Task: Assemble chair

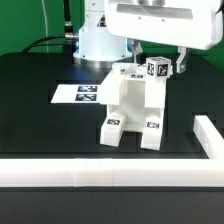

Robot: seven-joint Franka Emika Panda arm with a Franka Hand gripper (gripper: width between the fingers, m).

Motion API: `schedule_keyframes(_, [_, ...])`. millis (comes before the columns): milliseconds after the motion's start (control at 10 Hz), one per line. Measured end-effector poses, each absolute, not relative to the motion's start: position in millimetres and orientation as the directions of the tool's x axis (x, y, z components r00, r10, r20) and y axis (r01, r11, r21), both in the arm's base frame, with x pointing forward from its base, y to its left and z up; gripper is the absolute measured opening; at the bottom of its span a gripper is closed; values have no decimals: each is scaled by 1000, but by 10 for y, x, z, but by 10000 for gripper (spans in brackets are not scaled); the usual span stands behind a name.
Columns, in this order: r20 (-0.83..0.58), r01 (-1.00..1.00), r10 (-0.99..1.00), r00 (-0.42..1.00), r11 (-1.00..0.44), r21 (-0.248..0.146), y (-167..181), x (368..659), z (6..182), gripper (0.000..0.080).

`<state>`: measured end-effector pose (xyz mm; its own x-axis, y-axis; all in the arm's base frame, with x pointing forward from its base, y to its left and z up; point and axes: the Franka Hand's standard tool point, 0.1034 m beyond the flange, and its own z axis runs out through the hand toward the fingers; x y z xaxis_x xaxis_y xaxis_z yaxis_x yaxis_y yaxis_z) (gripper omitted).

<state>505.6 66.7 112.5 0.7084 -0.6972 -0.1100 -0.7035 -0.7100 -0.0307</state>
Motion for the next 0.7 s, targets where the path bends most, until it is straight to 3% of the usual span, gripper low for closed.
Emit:
schedule_keyframes(300, [-86, -432, -428, 900, -901, -37, 674, 5048, 1124, 649])
schedule_keyframes(700, [-58, -88, -86, 995, -995, -40, 704, 5037, 1103, 649])
